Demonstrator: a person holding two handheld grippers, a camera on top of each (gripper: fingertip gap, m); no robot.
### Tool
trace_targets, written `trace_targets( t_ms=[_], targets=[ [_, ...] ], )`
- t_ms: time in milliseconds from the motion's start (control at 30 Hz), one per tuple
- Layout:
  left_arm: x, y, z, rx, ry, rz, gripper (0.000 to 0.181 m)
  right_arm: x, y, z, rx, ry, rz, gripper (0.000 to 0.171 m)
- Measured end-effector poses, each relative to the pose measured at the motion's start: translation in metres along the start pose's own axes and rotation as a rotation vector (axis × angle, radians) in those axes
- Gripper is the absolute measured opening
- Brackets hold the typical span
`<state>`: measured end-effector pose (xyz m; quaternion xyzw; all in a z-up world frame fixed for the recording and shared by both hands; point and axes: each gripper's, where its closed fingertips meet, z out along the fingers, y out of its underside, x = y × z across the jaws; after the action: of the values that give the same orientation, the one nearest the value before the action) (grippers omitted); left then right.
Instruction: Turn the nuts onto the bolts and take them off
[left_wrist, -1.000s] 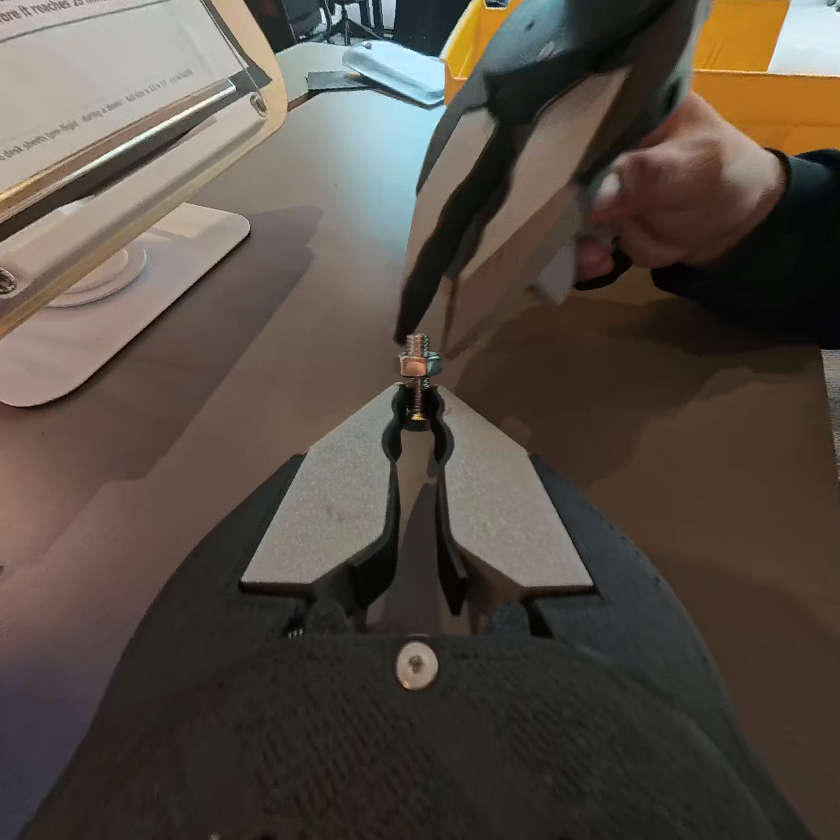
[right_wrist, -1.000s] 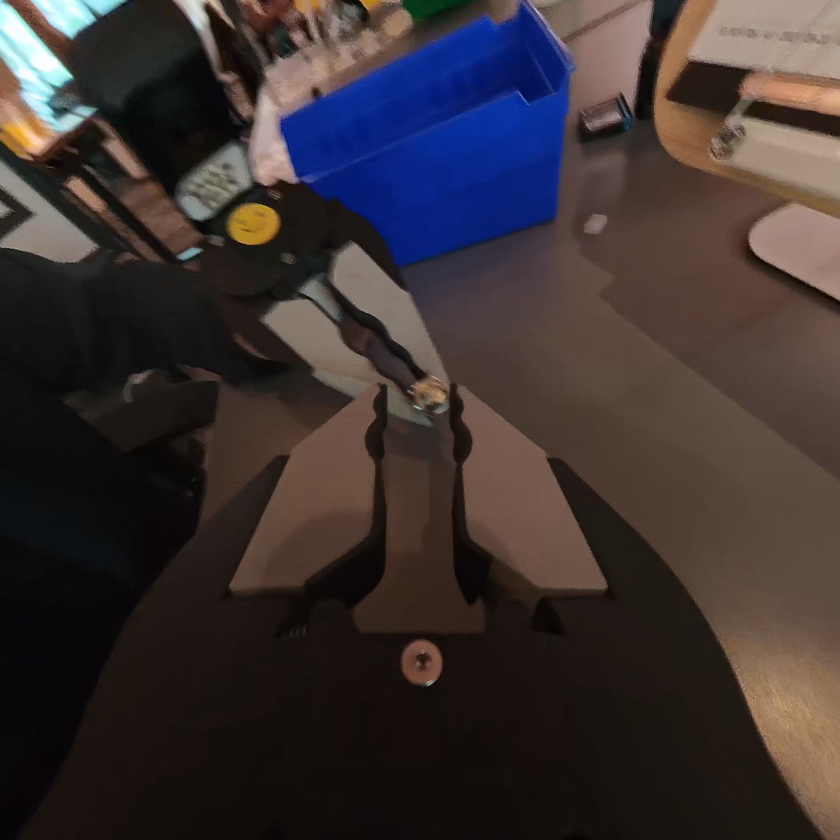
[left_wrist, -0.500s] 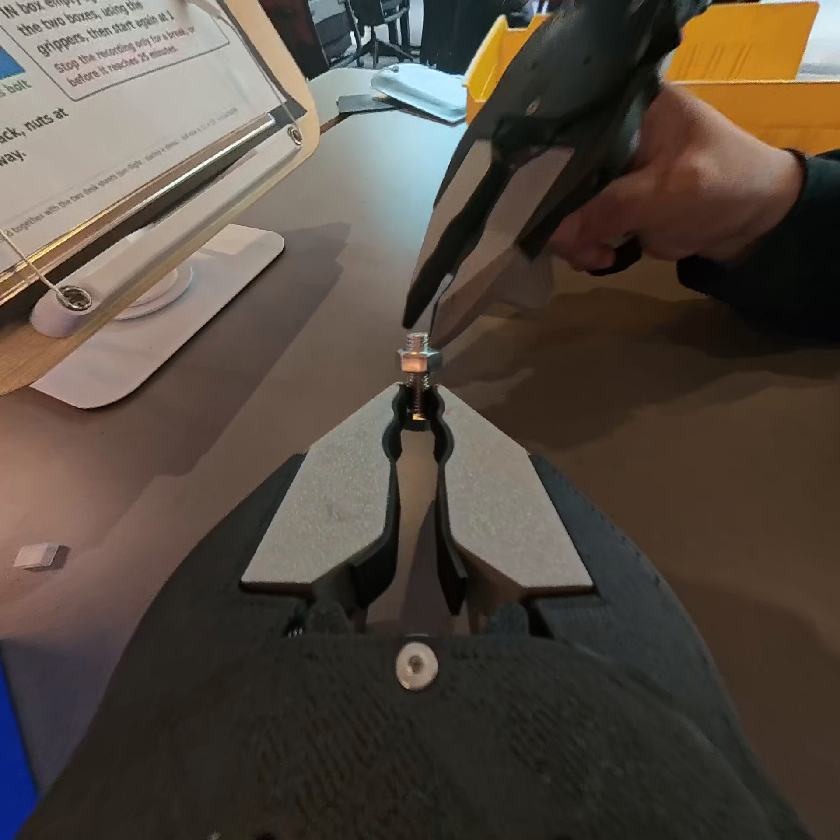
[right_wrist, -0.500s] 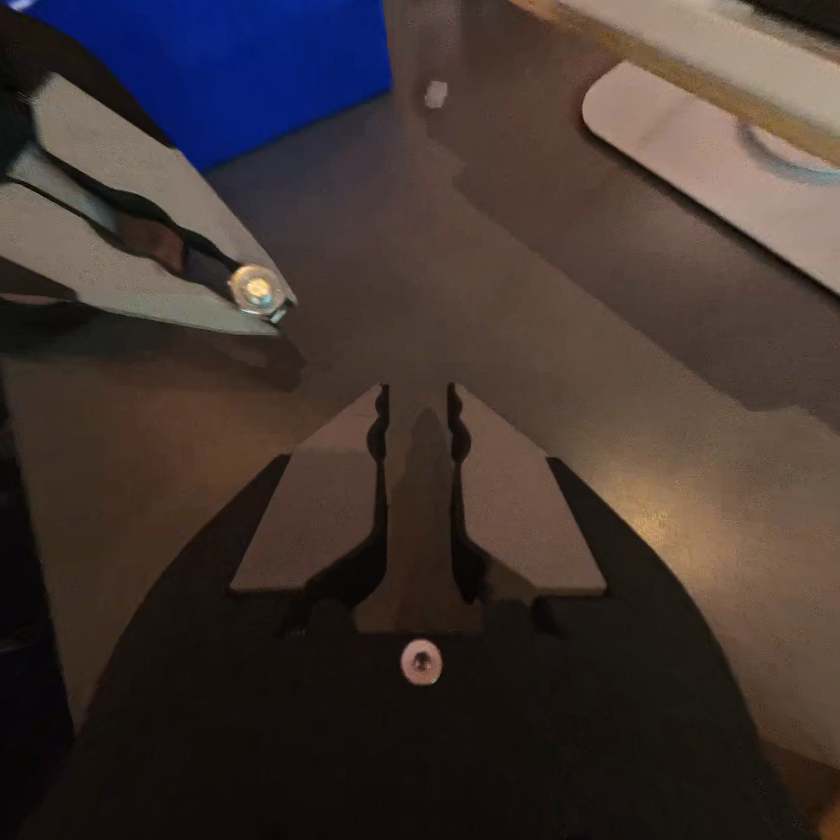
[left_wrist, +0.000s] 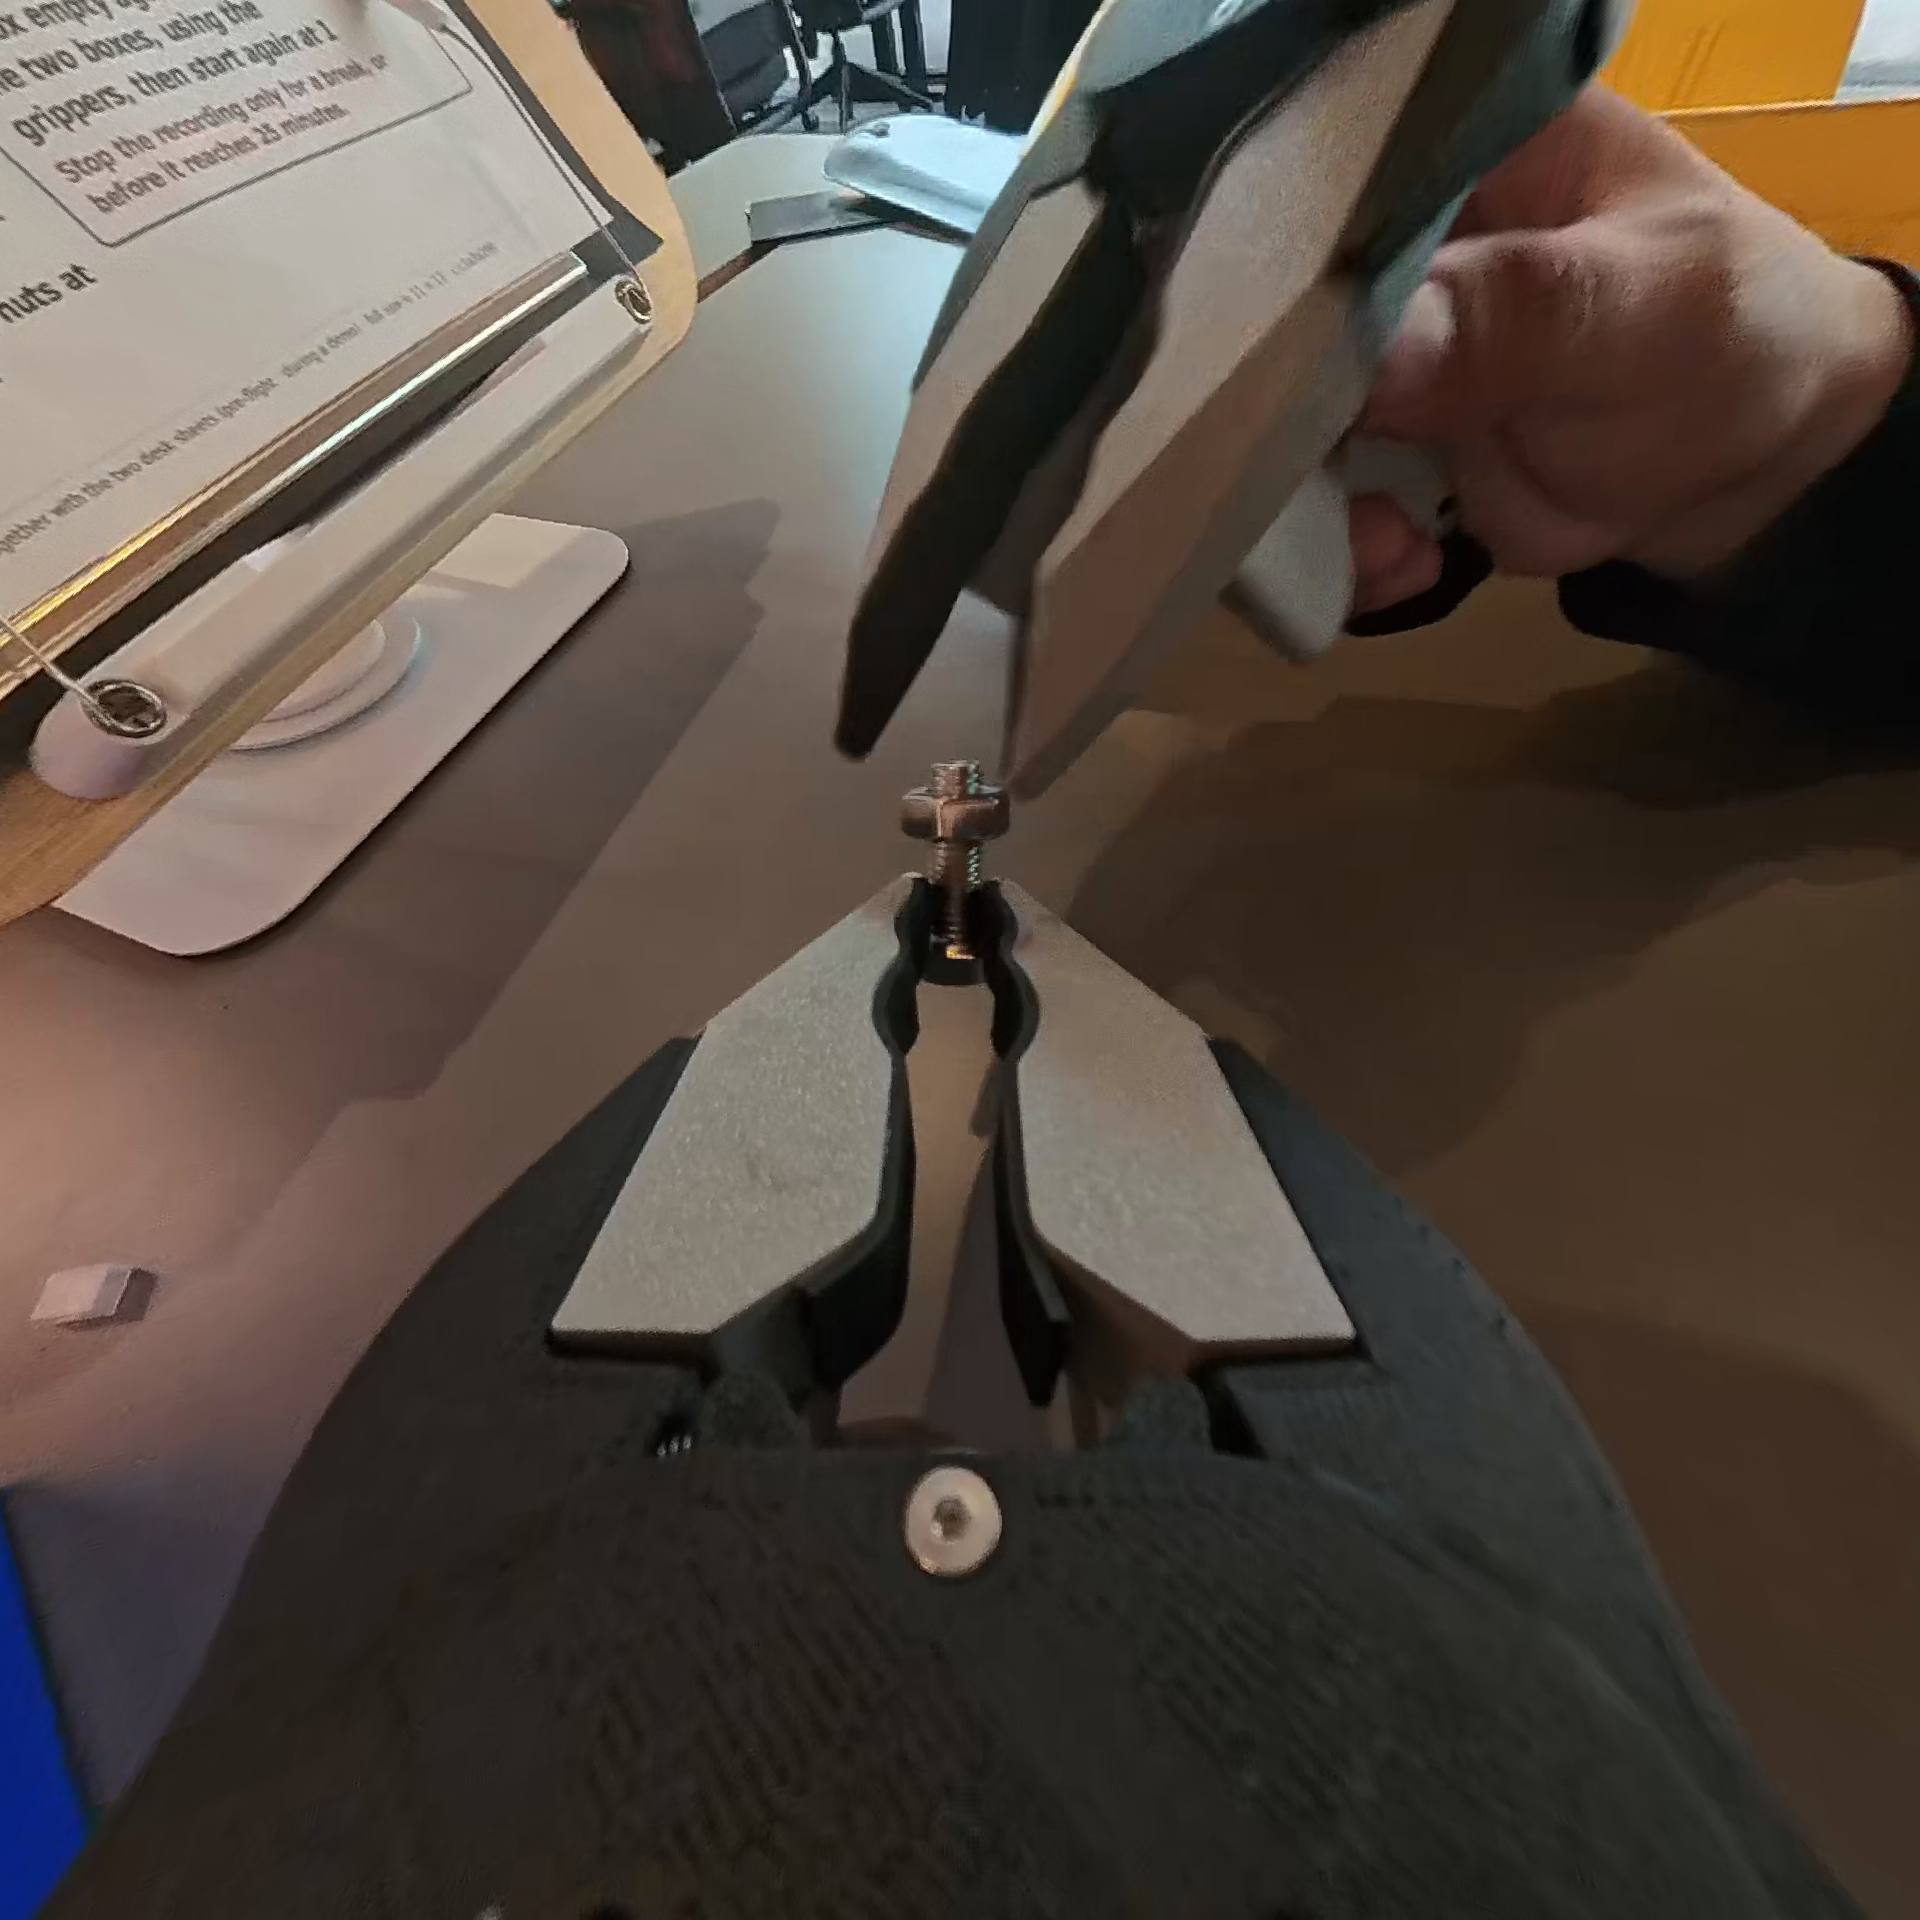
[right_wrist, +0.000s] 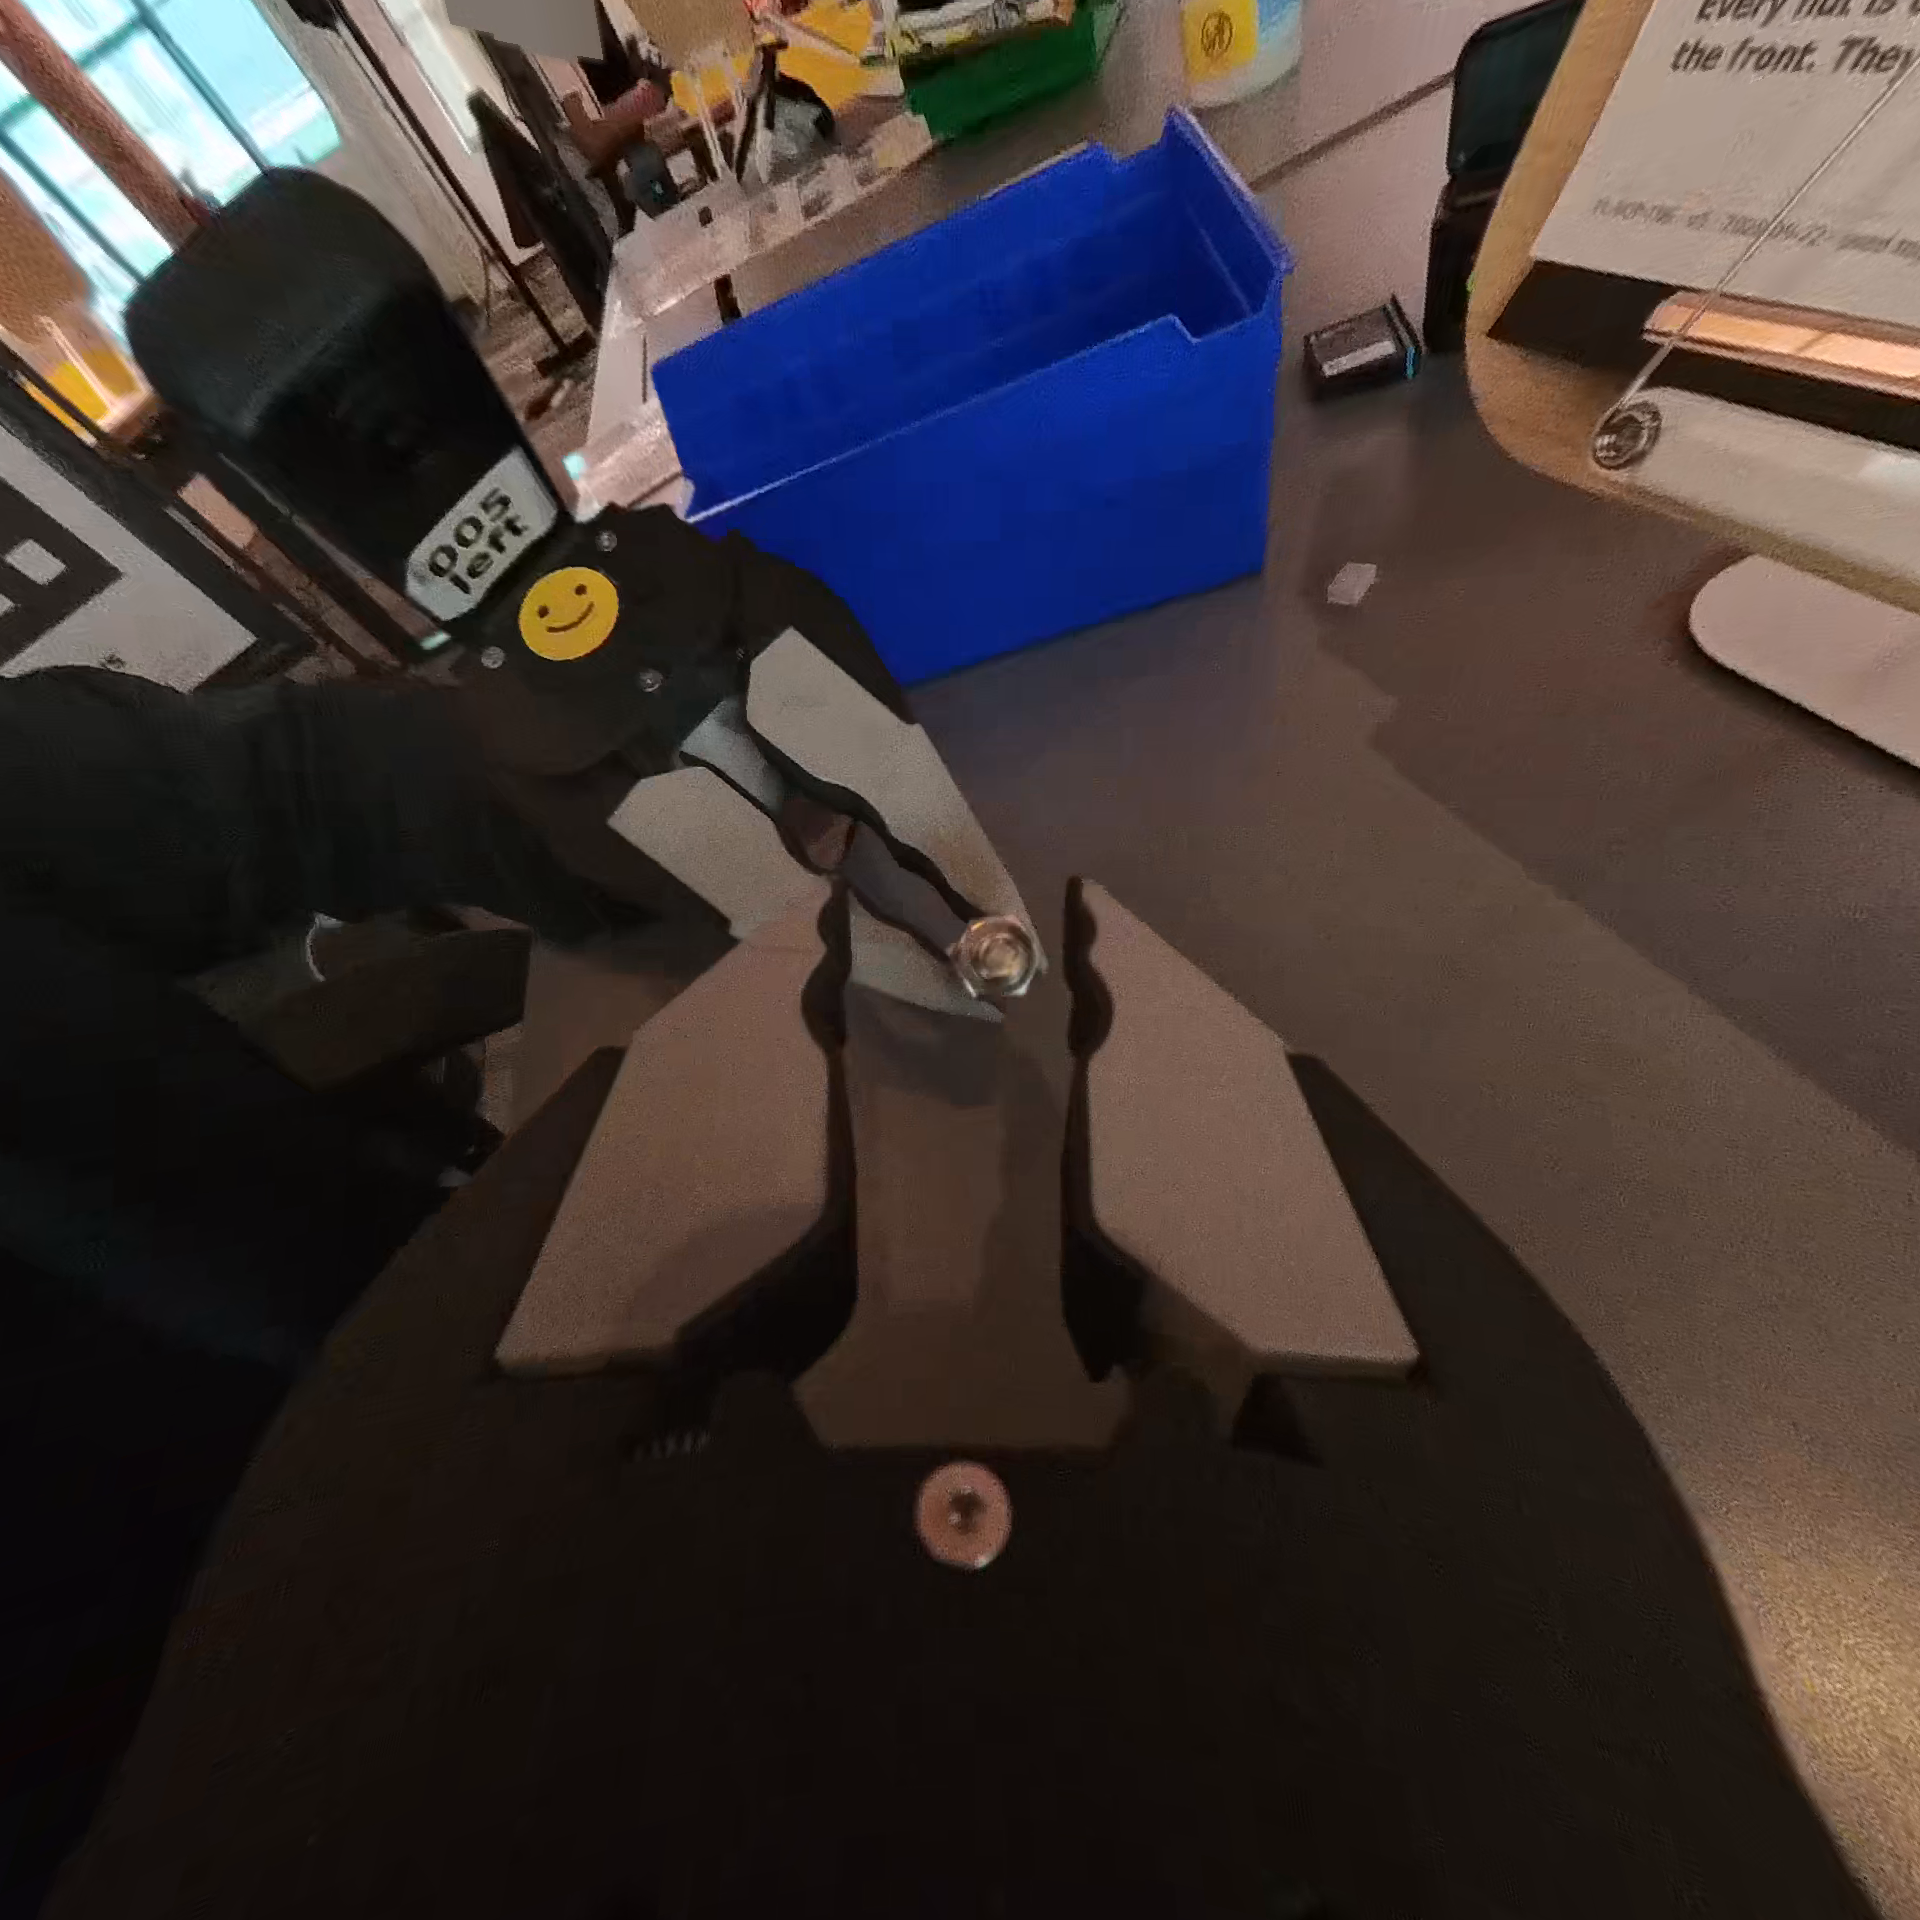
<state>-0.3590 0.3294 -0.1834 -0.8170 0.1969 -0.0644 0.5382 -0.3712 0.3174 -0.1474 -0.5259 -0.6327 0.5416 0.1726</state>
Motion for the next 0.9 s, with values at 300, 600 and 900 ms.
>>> trace_targets(
  t_ms=[300,600,900],
  targets=[
    [-0.004,-0.003,-0.003,0.016,-0.008,-0.009,0.007,0.025,0.014,-0.009,-0.078,0.151,-0.011,0.036],
    [-0.013,-0.005,-0.009,0.031,-0.030,-0.037,0.007,0.061,0.055,-0.015,-0.298,0.342,-0.009,0.019],
    [-0.008,-0.009,-0.008,0.044,-0.031,-0.011,0.007,0.053,0.049,-0.006,-0.290,0.302,0.030,0.000]
  ],
)
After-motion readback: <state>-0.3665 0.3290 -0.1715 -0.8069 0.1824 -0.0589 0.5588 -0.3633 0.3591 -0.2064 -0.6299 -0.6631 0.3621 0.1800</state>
